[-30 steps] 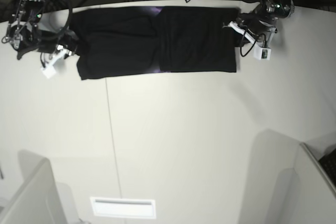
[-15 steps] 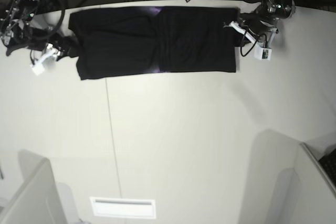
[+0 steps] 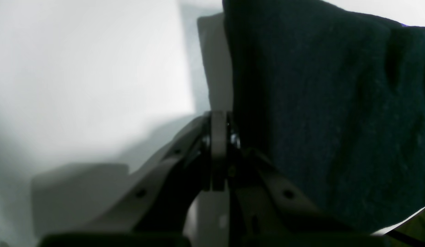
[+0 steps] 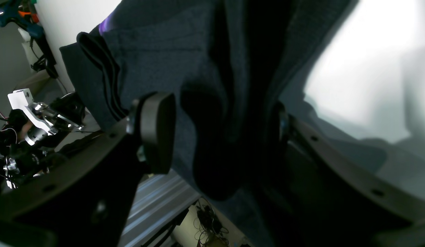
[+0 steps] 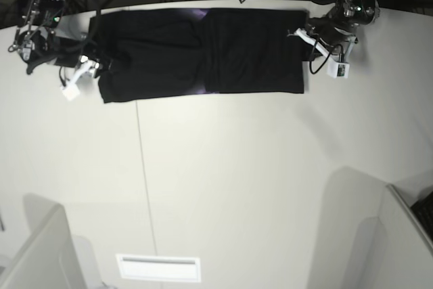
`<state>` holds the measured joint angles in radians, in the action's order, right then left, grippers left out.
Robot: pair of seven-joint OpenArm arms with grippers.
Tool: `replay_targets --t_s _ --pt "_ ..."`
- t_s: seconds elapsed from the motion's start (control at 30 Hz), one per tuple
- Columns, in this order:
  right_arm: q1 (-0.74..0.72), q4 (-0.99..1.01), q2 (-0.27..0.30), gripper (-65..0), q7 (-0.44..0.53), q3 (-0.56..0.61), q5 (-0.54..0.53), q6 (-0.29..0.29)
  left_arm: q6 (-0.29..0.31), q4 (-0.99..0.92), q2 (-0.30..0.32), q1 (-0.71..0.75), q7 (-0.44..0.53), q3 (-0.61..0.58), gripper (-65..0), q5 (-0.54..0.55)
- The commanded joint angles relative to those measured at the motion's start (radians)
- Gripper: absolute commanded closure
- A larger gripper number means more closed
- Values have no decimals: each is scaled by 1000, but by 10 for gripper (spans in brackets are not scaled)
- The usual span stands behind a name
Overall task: Fold the T-shirt properly
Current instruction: 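Lower both grippers onto the two ends of the black strip and grasp, then lift the strip end with the right gripper and fold it toward the left gripper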
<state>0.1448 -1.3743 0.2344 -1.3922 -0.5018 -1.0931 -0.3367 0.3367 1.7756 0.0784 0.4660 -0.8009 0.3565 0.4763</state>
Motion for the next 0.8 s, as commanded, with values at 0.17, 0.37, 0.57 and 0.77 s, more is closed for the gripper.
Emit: replay_targets --t_s 0.17,0.37,0.57,0.77 --pt "-29 -14 21 -2 0 -1 -3 1 -8 4 2 6 -16 -43 0 -9" --pt "-116 -12 30 0 1 -2 164 63 -9 -33 -29 -36 -13 -121 0 -9" --pt "-185 -21 30 0 1 -2 305 63 -9 -112 -71 -123 -15 -135 0 -11" --pt "-161 -158 29 0 1 -2 322 66 -20 -107 -85 -141 -16 -207 0 -11"
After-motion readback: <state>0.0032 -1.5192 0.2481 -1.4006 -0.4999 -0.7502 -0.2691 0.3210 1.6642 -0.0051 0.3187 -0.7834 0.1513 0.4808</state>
